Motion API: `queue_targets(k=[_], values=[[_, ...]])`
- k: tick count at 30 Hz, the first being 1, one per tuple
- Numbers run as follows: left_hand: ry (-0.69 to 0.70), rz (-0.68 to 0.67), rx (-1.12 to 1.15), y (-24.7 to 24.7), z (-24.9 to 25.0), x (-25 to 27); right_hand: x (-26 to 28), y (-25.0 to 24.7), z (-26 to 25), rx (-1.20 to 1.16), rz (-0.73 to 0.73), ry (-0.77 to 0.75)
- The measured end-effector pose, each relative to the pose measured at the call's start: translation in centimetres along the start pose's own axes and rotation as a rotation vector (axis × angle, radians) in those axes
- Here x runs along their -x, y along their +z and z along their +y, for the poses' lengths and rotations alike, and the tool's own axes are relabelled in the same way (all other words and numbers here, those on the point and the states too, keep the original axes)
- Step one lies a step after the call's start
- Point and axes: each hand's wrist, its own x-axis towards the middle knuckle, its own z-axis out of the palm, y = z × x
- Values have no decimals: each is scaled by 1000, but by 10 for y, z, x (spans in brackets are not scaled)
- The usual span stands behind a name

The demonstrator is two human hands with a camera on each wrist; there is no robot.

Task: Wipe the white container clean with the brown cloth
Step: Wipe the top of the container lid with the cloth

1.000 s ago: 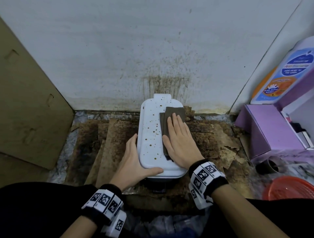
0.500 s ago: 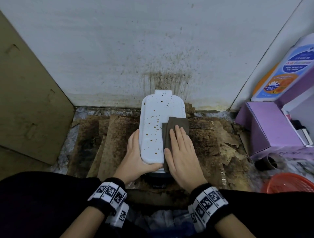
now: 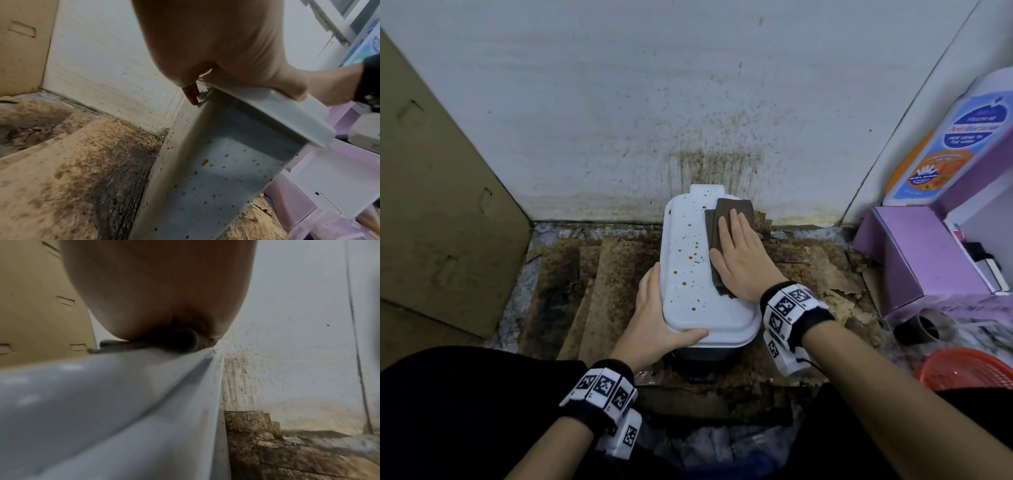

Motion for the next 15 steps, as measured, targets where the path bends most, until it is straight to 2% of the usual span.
queue_targets(k=[6, 11, 15], values=[[-12, -6, -15, 1, -2, 1, 22, 7, -3, -18, 34, -23], [-3, 14, -8, 2, -2, 1, 73, 22, -20, -79, 115, -43], [15, 25, 2, 4, 0, 1, 101, 38, -29, -9, 161, -43]])
